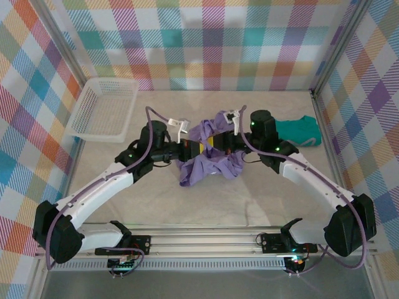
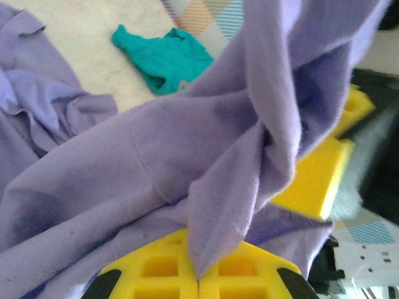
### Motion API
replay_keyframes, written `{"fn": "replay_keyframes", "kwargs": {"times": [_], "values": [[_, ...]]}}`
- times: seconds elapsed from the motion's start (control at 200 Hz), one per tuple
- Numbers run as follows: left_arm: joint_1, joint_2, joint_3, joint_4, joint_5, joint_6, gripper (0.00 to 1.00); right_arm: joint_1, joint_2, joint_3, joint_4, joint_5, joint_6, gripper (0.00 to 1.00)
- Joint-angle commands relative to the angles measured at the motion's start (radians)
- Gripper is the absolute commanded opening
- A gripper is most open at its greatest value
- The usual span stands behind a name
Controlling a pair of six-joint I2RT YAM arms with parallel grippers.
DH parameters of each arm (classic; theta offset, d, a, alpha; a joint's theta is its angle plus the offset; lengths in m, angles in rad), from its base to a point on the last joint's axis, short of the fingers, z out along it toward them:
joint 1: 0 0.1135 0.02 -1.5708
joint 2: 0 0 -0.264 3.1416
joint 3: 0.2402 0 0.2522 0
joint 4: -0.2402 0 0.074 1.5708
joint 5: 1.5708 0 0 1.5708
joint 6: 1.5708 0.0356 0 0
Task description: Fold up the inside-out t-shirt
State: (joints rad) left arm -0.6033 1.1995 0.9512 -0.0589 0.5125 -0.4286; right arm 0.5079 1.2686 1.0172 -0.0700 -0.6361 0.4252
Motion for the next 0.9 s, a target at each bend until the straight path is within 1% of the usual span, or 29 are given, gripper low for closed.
{"fn": "replay_keyframes", "kwargs": {"times": [0.0,0.2,0.34,0.425,0.505,0.575,0.63,0.825,0.9], "values": [[0.032,-0.106,-0.063,0.153,0.144,0.078,0.00,-0.043,-0.019,0.046,-0.086,-0.109,-0.077,0.01],[0.040,-0.174,-0.126,0.243,0.281,0.138,0.00,-0.058,-0.002,0.041,-0.102,-0.144,-0.122,0.05],[0.040,-0.178,-0.139,0.337,0.349,0.110,0.00,-0.058,0.036,0.049,-0.141,-0.122,-0.145,0.09],[0.040,-0.176,-0.140,0.345,0.347,0.122,0.00,-0.050,0.038,0.049,-0.168,-0.070,-0.156,0.16],[0.041,-0.171,-0.143,0.363,0.333,0.119,0.00,-0.034,0.037,0.073,-0.247,0.025,-0.190,0.26],[0.040,-0.166,-0.141,0.362,0.293,0.116,0.00,-0.025,0.026,0.100,-0.328,0.126,-0.230,0.32],[0.040,-0.163,-0.136,0.331,0.255,0.131,0.00,-0.025,-0.008,0.091,-0.337,0.176,-0.254,0.35],[0.040,-0.143,-0.119,0.252,0.199,0.162,0.00,-0.024,-0.188,0.034,-0.296,0.264,-0.343,0.47],[0.040,-0.135,-0.108,0.231,0.181,0.169,0.00,-0.025,-0.238,0.029,-0.286,0.252,-0.379,0.50]]}}
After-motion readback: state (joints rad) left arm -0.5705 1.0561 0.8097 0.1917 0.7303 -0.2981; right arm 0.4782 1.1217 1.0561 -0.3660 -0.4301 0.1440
